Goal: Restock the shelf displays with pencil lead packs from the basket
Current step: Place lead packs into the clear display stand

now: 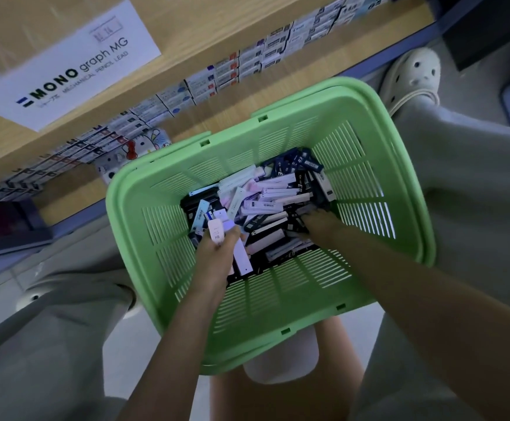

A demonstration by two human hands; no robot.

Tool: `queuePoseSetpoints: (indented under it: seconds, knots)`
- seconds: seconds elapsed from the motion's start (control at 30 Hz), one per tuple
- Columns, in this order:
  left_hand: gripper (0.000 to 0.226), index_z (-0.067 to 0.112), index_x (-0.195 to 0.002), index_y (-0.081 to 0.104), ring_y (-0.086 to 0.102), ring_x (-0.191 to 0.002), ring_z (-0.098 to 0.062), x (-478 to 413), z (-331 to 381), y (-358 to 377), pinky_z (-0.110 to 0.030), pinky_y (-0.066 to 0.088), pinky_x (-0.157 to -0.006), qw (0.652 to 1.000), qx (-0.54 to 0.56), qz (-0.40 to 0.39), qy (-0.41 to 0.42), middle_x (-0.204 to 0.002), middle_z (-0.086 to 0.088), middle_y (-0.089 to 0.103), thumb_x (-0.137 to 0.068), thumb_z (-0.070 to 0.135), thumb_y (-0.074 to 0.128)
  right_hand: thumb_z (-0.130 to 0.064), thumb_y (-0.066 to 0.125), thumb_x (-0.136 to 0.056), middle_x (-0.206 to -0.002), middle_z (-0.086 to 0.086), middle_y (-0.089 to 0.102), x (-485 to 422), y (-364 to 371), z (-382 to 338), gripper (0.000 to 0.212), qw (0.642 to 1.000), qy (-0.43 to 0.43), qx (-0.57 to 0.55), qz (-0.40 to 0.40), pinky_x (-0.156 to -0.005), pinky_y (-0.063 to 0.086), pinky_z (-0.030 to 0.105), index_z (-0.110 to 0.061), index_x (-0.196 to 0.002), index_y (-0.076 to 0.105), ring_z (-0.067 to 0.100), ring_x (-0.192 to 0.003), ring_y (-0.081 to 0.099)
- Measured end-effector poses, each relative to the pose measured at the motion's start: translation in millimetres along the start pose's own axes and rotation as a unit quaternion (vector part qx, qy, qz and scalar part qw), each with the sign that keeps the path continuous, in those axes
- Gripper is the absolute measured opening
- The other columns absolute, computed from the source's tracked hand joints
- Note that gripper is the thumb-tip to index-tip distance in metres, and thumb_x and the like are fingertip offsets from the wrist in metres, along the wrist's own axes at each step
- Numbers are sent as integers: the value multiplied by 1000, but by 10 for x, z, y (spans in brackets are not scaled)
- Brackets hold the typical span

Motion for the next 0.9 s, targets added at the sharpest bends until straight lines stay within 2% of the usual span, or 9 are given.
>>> queuePoseSetpoints:
  seconds: [0.1,0.17,0.3,0.33,0.4,0.53,0.67,0.8,0.9]
  knots:
    - [5,21,-100,54,47,-71,1,-41,-39,14,-24,35,-83,1000,14,8,-2,-81,10,55,-96,23,53,-29,43,-99,-123,22,57,68,-8,-21,41,995,6,-94,-41,-81,41,30,3,-123,48,31,-110,55]
    - [17,12,-109,56,56,-67,-8,-53,-58,16,-23,43,-64,1000,7,25,-5,-80,0,60,-94,19,57,-23,44,-99,-118,22,58,130,-104,-40,38,987,-8,-159,-32,-73,40,29,4,-126,45,33,-105,57]
    - [14,8,-94,61,58,-62,-16,-47,-116,45,-27,46,-61,999,8,44,-23,-73,-5,62,-85,14,69,-22,42,-100,-82,6,54,369,-422,-156,20,968,-43,-248,18,-53,37,18,-3,-105,45,18,-70,52]
    - [13,9,-90,62,59,-63,-17,-38,-120,72,-28,47,-64,999,17,45,-25,-73,-6,62,-83,15,71,-23,42,-100,-78,4,52,445,-495,-217,18,960,-58,-272,30,-54,40,18,-5,-100,44,17,-68,50]
    - [16,9,-89,62,59,-72,-18,14,-84,131,-33,45,-77,998,43,44,-26,-78,-4,64,-82,19,73,-26,43,-99,-84,9,58,608,-609,-364,19,935,-90,-339,44,-64,48,29,-7,-98,43,19,-72,54]
    - [36,12,-103,58,56,-105,-20,180,68,189,-42,39,-101,994,98,47,-10,-105,2,64,-78,32,75,-26,46,-98,-77,1,59,934,-803,-700,21,906,-152,-389,72,-51,43,17,-10,-110,38,10,-60,54]
    - [72,8,-125,52,49,-119,-22,416,287,151,-44,36,-105,988,140,52,40,-126,-3,57,-68,45,77,-22,53,-95,-75,1,58,1229,-958,-921,15,889,-192,-404,98,-48,48,18,-12,-103,45,8,-51,59]
    - [44,12,-111,55,53,-108,-19,562,372,-1,-34,40,-96,982,170,71,52,-106,0,60,-80,38,73,-19,56,-94,-75,1,63,1575,-1223,-888,18,874,-192,-397,202,-46,45,18,-10,-110,58,12,-49,55]
    - [32,10,-97,65,65,-97,-28,686,507,-52,-40,47,-91,981,168,55,76,-101,-13,70,-77,33,74,-23,45,-99,-91,8,63,1853,-1386,-920,28,885,-221,-316,260,-68,41,21,-10,-120,60,20,-80,55]
Point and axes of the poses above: each hand's wrist, its own x-axis away from the middle knuckle, its own y-axis out of the palm, z = x × y, the point moved 8 cm from there along -x, towards the middle knuckle
